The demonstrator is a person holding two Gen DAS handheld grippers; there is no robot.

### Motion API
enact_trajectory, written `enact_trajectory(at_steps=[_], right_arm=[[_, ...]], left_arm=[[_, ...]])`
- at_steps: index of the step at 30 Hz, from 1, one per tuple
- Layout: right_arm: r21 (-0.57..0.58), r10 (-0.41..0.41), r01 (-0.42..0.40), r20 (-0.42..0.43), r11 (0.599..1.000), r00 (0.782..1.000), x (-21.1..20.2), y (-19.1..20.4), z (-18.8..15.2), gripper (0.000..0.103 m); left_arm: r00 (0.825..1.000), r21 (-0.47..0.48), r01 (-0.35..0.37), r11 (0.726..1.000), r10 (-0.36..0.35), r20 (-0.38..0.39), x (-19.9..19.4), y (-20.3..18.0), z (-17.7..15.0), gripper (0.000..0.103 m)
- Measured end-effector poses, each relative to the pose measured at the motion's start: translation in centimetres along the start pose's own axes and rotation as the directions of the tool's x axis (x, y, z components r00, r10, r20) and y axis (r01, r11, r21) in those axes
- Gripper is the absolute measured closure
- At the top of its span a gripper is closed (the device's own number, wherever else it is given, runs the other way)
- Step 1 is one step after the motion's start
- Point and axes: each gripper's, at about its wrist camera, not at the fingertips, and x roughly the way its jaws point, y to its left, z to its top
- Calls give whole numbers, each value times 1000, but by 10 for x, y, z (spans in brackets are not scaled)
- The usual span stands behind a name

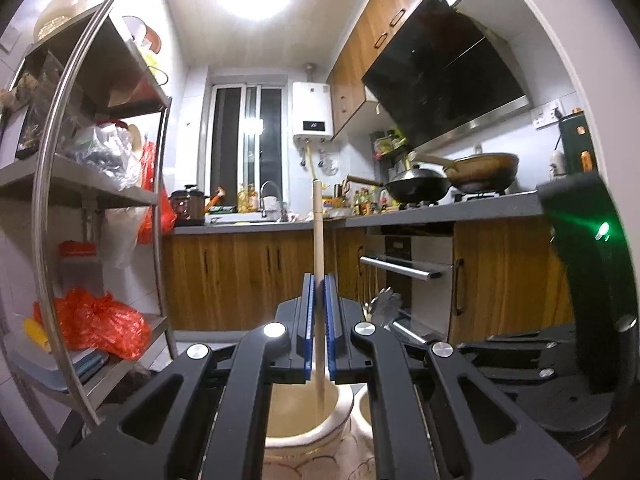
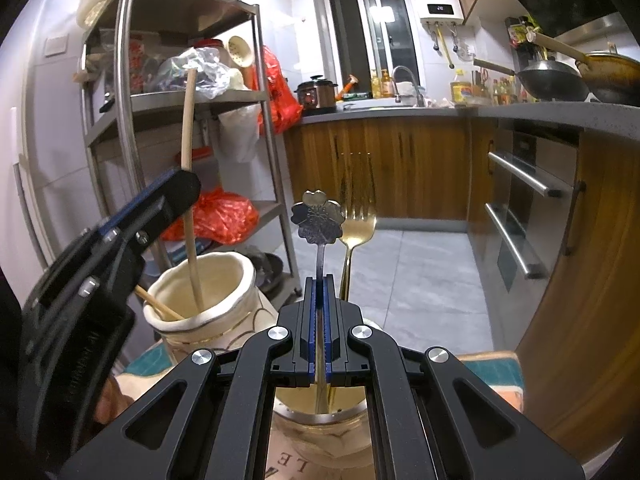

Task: Organize utensils
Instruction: 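Open the left tool to drop the chopstick in the pot while the right tool lowers the spoon into it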

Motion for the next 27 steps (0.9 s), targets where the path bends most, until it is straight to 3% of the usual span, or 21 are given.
enact_trajectory(at_steps=[14, 27], right_arm=[[8, -7, 7, -53, 1000, 999, 6, -5, -3, 99], [95, 34, -29, -56, 995, 998, 23, -23, -4, 99]], left_arm=[[992, 5, -51, 999, 51, -117, 2, -4, -15, 98], [979, -3, -36, 999, 34, -199, 20, 2, -21, 97]])
